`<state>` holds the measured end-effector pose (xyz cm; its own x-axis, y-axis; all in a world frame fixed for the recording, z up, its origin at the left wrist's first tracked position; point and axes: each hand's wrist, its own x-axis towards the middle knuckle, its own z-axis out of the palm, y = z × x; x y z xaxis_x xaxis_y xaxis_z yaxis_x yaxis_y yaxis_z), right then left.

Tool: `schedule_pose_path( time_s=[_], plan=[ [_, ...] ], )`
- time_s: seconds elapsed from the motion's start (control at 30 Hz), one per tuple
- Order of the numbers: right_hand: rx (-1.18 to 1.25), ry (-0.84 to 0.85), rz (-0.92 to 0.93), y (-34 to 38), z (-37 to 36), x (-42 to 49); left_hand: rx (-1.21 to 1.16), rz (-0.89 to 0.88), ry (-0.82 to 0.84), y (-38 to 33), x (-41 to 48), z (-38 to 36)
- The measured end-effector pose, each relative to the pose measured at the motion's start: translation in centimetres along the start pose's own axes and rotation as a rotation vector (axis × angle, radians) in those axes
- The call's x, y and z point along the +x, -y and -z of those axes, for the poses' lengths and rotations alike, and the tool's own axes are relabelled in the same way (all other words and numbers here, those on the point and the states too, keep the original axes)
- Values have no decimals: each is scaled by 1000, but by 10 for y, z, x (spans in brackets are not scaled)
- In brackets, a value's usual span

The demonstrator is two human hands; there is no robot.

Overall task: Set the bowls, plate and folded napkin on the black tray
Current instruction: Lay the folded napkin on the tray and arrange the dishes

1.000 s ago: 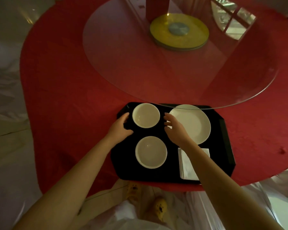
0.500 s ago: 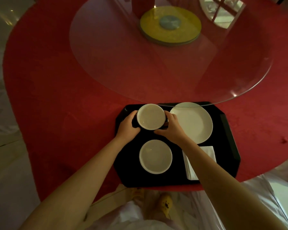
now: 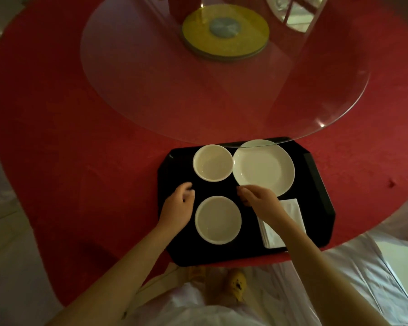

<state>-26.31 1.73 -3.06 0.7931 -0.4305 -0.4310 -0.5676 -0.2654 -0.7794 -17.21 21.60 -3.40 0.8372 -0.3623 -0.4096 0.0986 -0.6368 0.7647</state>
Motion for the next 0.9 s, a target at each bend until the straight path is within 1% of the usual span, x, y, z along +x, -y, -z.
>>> schedule_pose_path(
  time_s=[0.07, 0.1, 0.2, 0.4, 0.63, 0.7, 0.73, 0.8, 0.83, 0.9],
  plan=[
    [83, 81, -52, -10, -4, -14, -4, 8, 106, 4, -18, -11],
    [110, 117, -62, -13, -6, -19, 6, 11, 113, 5, -22, -15],
    [161, 167, -45, -20, -10, -28, 24, 11, 60, 2, -26, -22],
    [74, 129, 54, -22, -12, -34, 55, -22, -9, 0, -33, -30],
    [67, 146, 80, -27, -7, -36, 20, 43, -58, -1, -41, -35],
    [37, 87, 100, -31, -2, -37, 25, 55, -88, -2, -43, -35],
    [-13, 20, 137, -33, 3, -38, 29, 58, -104, -3, -45, -34],
    [-171, -143, 241, -42, 17, -40, 24, 56, -143, -4, -48, -34],
    [-265, -198, 282, -48, 25, -43, 17, 59, -170, -5, -50, -34],
    [-455, -235, 348, -64, 40, -50, 4, 70, -248, -7, -54, -34]
  ],
)
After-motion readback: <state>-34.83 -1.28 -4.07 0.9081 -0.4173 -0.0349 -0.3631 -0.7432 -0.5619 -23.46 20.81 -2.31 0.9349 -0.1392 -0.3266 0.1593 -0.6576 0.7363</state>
